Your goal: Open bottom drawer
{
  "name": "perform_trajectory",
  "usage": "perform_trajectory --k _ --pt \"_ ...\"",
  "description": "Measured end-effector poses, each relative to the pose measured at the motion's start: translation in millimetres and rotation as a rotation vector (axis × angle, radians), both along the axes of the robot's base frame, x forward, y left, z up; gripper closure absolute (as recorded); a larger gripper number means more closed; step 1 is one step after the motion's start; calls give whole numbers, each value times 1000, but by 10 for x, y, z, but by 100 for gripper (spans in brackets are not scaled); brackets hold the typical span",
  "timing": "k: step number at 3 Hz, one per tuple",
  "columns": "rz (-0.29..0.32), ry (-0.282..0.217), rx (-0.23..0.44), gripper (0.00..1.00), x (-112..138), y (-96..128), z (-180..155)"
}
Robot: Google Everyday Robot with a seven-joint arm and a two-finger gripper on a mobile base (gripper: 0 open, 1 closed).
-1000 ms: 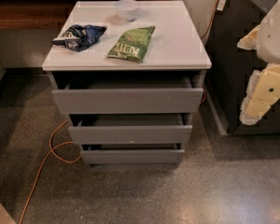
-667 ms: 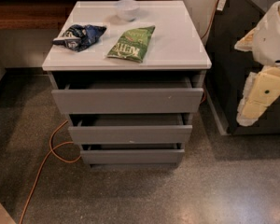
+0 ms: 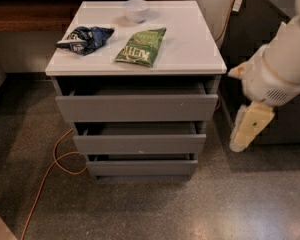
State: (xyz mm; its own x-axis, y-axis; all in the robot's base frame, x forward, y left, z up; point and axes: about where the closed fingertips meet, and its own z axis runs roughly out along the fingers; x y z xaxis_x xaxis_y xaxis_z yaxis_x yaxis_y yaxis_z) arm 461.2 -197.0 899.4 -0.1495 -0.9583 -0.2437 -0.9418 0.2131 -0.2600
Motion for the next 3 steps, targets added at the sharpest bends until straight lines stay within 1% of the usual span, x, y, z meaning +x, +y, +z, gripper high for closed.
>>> perform_trajectory --k 1,2,3 --pt "32 -14 29 0 74 107 -371" --pt "26 8 71 0 144 220 -831" --pt "7 32 125 0 250 357 -1433"
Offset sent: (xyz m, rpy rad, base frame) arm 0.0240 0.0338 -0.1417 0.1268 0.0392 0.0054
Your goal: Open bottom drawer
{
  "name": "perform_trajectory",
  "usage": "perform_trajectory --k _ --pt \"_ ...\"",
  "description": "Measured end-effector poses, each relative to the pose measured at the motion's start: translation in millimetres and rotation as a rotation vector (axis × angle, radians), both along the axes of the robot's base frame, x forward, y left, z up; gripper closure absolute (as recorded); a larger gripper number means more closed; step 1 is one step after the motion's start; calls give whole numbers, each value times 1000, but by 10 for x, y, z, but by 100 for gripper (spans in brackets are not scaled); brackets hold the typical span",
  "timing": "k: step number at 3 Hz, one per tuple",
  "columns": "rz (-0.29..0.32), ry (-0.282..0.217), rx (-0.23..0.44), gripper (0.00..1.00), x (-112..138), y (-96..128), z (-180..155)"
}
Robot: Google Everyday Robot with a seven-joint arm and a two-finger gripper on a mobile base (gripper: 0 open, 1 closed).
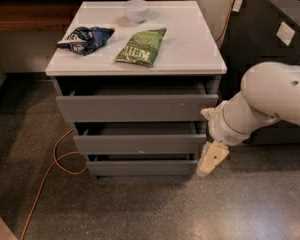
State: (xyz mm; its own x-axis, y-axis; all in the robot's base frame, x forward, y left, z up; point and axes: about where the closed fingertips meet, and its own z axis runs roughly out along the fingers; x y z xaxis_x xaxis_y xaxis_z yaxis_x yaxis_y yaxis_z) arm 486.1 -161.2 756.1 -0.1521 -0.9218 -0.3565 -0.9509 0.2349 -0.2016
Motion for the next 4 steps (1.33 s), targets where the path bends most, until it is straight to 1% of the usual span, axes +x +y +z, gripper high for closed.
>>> perform_trajectory --k 1,2,3,4 --pt "5 -24 69 0 215 199 -606" --pt "-3 -17 63 0 227 190 -612" --pt "-11 -25 54 0 378 212 -805" --pt "-6 -49 66 0 617 245 -1111"
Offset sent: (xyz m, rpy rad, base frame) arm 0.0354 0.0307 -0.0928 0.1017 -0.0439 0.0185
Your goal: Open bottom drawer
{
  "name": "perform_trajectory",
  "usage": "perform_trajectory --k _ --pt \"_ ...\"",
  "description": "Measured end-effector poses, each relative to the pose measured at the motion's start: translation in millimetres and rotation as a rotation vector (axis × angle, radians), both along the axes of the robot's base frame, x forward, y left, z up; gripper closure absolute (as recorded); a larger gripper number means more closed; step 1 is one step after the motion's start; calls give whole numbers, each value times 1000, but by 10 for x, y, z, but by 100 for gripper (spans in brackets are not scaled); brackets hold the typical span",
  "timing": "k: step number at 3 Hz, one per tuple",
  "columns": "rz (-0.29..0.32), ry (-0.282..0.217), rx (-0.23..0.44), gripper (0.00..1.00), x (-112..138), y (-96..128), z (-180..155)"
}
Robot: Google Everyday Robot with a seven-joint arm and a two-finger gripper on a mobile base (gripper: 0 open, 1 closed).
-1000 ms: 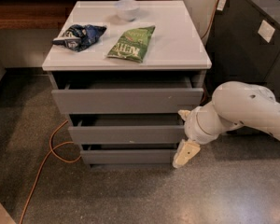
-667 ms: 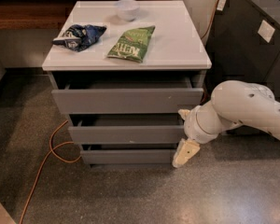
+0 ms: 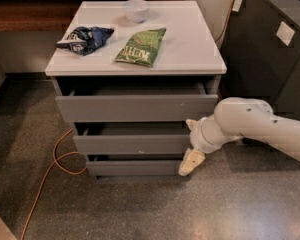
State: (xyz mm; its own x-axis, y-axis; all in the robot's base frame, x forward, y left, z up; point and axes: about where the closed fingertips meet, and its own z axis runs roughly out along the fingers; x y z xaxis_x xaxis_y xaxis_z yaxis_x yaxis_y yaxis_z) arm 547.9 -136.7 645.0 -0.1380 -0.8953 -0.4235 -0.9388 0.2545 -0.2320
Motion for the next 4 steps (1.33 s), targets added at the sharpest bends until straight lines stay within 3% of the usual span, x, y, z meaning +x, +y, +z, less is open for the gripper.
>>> perform_trajectory --k 2,4 --pt "36 15 31 0 377 97 -840" --pt "95 48 97 0 424 313 -1689"
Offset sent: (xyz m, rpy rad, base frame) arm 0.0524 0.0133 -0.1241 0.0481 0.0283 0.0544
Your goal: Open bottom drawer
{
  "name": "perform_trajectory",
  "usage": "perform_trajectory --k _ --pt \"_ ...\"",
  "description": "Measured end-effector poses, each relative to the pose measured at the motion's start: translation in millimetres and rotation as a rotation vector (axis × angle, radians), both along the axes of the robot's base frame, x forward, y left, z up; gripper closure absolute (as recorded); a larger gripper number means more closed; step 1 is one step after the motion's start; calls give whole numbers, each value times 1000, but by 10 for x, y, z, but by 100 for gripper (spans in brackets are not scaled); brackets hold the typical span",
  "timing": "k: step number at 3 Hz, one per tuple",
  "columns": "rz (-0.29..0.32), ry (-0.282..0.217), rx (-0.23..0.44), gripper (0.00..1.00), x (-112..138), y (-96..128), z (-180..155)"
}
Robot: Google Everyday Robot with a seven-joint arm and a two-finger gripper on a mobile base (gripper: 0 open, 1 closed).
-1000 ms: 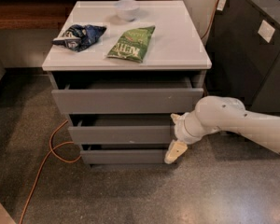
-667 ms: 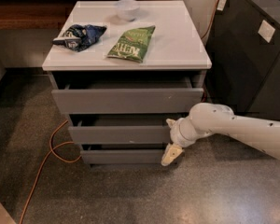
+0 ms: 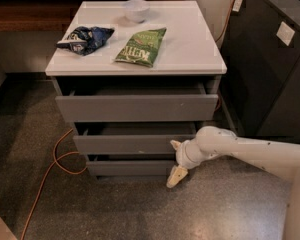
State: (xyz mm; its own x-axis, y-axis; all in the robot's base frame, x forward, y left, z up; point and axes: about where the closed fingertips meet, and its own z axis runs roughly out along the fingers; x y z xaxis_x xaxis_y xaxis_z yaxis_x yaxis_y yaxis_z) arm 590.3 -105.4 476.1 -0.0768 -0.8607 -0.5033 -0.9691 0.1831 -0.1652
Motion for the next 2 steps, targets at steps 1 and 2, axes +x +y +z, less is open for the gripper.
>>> perform_trajectory --k 1,2 --pt "10 -2 18 0 38 40 -274" --pt "41 13 -6 0 31 112 -538"
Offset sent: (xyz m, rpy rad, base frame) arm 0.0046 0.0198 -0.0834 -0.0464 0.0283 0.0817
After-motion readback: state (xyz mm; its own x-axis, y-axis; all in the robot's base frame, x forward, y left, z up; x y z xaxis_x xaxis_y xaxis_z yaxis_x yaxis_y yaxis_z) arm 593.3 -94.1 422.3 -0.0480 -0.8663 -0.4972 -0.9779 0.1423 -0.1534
